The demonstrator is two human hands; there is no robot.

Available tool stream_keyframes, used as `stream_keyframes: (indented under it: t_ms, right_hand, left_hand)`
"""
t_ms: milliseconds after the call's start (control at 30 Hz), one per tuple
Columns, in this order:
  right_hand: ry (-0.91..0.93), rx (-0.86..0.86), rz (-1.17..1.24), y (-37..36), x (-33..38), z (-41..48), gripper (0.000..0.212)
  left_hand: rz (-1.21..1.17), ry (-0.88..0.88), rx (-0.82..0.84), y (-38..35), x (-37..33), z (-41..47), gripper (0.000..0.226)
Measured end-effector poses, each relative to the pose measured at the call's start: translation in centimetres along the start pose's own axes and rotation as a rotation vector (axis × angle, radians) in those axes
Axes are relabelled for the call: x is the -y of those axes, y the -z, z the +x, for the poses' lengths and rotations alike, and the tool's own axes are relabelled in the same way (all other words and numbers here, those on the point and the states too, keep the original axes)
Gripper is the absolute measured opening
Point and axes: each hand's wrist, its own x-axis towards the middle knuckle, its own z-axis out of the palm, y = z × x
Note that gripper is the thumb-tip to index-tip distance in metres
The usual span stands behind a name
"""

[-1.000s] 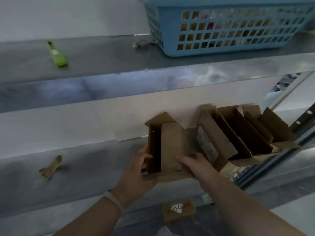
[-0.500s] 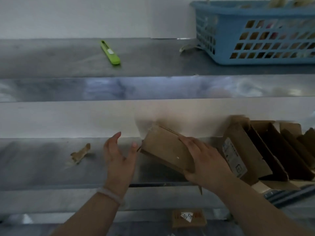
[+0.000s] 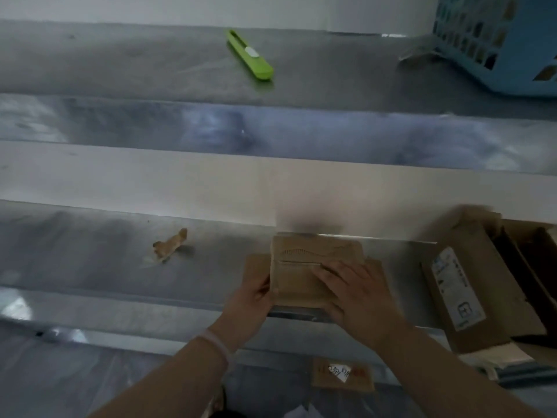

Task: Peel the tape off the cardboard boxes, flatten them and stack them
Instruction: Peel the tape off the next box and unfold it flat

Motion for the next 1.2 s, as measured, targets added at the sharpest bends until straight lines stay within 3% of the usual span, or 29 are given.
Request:
stream_keyframes:
  t_ms: [133,400,633,800,933,1067,1200]
  right_hand:
    - [-0.079,0.068,-0.072,-1.0,0.9,0.9,0.054]
    - [-0.121,-0.034,-0.08,-2.1,1.5,0.7,0.052]
    - [-0.123,-0.011,-0.084,-2.5,1.3,0.6,0.051]
    - [-0.119,-0.041,-0.06,-2.6,1.3,0.6,0.051]
    - [-0.111,-0.072,-0.06,-2.6,1.3,0.5,0.049]
    - [-0.109,-0.08,-0.064,-2.7,1.2,0.4,0.049]
    - [-0.115,-0.082,-0.058,-2.6,1.3,0.5,0.049]
  left_hand:
    - [-0.068,0.08,-0.14,-0.1,0.8,0.5,0.018]
    - [0.0,0.117,-0.292,0.1,1.9,0.7,0.005]
    - [0.019,0.123,-0.221,0.8,1.3,0.7,0.021]
    - [0.184,0.006,-0.221,1.8,-0.2,0.5,0.026]
    - [0.29,-0.118,-0.357,3.5,-1.7,1.6,0.024]
    - [0.584,-0.296,-0.343,5.1,-2.9,3.1,0.012]
    - [0.373,-0.272,-0.413,5.3,-3.0,4.0,0.029]
